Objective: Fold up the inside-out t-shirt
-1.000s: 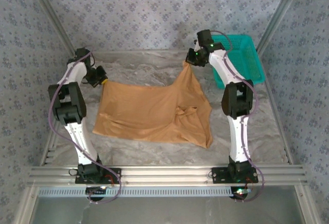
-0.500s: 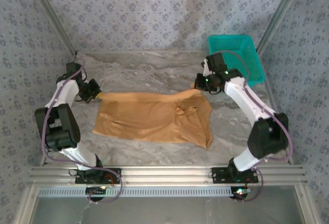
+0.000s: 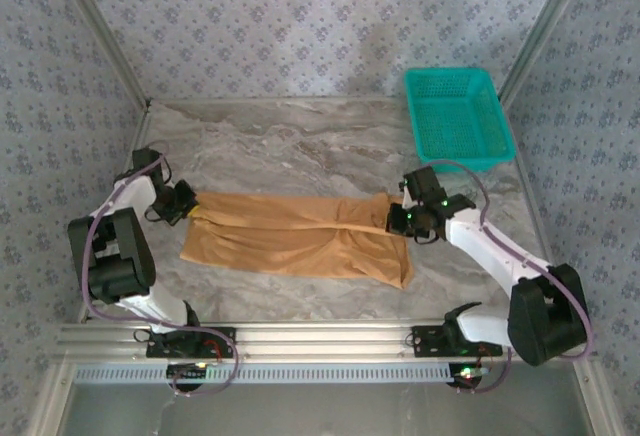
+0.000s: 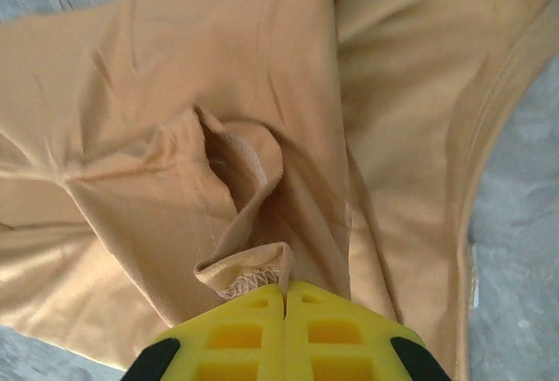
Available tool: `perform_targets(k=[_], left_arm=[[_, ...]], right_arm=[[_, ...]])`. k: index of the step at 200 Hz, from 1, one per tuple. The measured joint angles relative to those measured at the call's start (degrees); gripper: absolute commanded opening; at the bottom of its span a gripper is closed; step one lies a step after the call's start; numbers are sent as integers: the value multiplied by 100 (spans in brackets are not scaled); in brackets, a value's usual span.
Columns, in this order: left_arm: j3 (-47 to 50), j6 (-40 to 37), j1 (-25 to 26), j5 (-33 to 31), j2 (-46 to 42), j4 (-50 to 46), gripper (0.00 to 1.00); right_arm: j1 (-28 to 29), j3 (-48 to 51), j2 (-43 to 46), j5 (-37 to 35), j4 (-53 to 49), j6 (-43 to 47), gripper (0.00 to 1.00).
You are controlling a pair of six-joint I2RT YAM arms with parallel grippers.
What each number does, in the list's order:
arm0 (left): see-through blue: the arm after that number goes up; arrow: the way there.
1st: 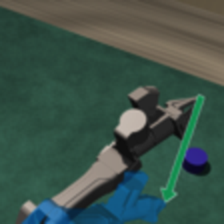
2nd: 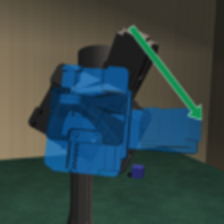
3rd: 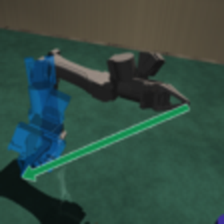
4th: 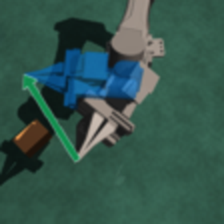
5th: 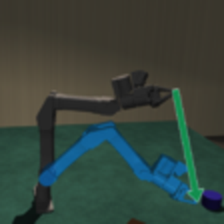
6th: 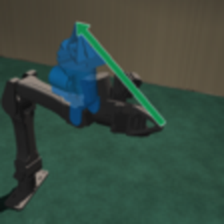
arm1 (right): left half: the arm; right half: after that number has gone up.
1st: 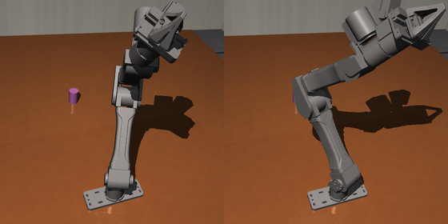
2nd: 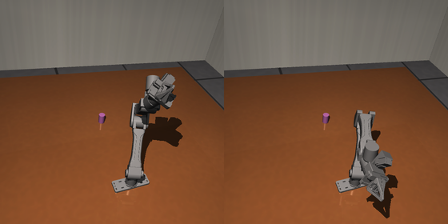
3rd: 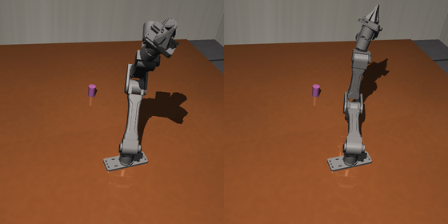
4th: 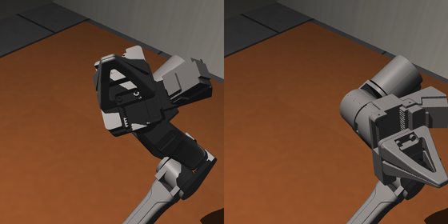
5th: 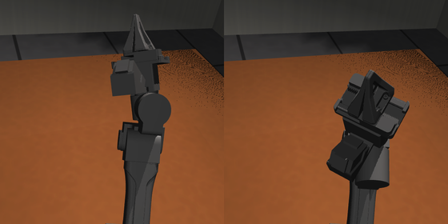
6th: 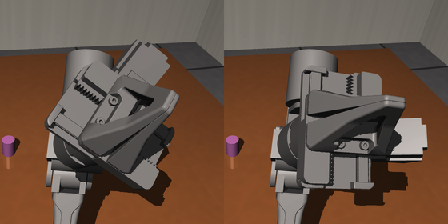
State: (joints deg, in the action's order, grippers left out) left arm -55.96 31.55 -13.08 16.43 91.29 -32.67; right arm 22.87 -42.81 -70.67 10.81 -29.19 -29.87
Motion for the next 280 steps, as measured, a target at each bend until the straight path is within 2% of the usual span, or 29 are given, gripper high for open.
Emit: perform_targets(k=[4,8,26,36,57,81,114,153,190,214,247,280], left_arm=[[52,0,0,-17,-22,20,10],[109,-2,0,-26,-52,35,15],[284,37,0,-129,-136,37,37],[299,59,15,-216,-170,-7,41],[280,85,221,-758,-376,-111,42],[118,85,826,-1355,-793,-223,42],[83,214,1561,-1434,-1320,83,41],[85,363,1637,-1364,-1110,232,38],[96,369,1637,-1309,-1005,247,35],[96,367,1637,-1305,-1005,254,34],[96,367,1637,-1305,-1005,251,32],[96,365,1637,-1305,-1005,249,31]], right_arm=[[48,101,48,-13,50,-76,27],[105,212,96,-28,103,-90,31],[286,560,249,-144,177,-271,38],[315,599,306,-249,133,-330,42],[315,470,501,-555,9,-352,45],[380,-72,459,-804,-103,-278,39],[763,-844,-385,-850,-50,-122,42],[994,-1325,-1613,-874,-61,85,42],[1099,-1624,-2199,-1012,-76,354,42],[1130,-1764,-2400,-1071,-79,487,34],[1202,-1788,-2426,-1165,-107,605,0],[1344,-1799,-2406,-1309,-304,573,0]])
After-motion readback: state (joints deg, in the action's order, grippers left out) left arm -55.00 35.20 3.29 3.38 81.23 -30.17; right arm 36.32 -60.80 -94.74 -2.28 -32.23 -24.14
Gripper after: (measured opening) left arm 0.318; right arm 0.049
